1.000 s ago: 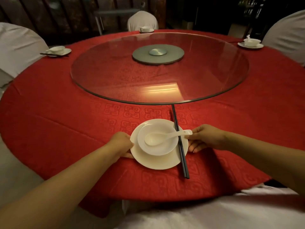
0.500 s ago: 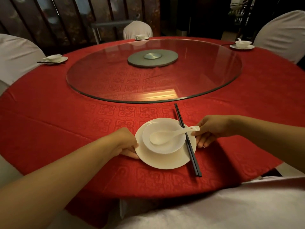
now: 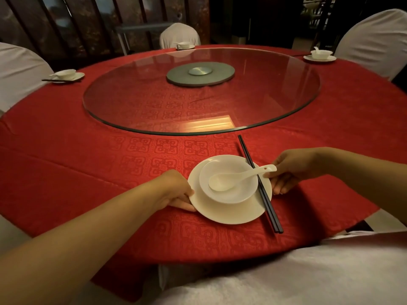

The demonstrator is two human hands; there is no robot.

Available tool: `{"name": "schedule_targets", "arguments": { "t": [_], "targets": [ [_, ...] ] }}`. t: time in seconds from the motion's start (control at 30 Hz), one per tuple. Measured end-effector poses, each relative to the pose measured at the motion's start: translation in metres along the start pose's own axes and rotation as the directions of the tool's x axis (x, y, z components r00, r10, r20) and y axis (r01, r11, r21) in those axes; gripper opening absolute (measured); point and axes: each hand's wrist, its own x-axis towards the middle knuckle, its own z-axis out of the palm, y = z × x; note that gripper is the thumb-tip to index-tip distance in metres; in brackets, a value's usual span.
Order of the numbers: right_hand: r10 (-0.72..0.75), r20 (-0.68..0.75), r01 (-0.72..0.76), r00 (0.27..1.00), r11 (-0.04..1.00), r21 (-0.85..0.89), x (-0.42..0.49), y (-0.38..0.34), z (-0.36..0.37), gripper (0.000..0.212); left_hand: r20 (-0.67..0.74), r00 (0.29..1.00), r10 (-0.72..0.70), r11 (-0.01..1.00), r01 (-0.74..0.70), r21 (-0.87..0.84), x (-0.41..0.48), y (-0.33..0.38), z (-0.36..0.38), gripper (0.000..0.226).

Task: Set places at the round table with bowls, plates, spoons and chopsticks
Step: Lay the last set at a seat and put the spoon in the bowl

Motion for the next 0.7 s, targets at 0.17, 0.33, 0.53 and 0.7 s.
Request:
{"name": "schedule_targets", "arguments": {
  "t": [0.17,0.33,0.53,0.7],
  "targets": [
    [0.040,-0.072,-0.043,0.997,0.998,-0.038,-0.006,0.003,-0.004,0.026,-0.003,1.000,-0.026,1.000,0.026,-0.011,0.000,-0.001,-0.007,0.025],
    [0.060,-0.328,-0.115,0.943,0.982,-0.149,-0.020,0.002,-0.014,0.019,-0.081,0.996,-0.037,0.999,0.040,0.031,0.008,-0.004,-0.029,0.023],
    [-0.166,-0.603,-0.186,0.780,0.859,-0.477,-0.024,-0.031,0.002,0.032,-0.209,0.978,0.001,0.994,0.021,0.104,0.004,-0.016,-0.064,0.025],
    [-0.411,-0.515,-0.027,0.752,0.762,-0.648,-0.023,-0.088,0.045,0.046,-0.262,0.954,0.148,0.812,0.034,0.582,-0.019,-0.022,-0.098,0.038]
  ]
}}
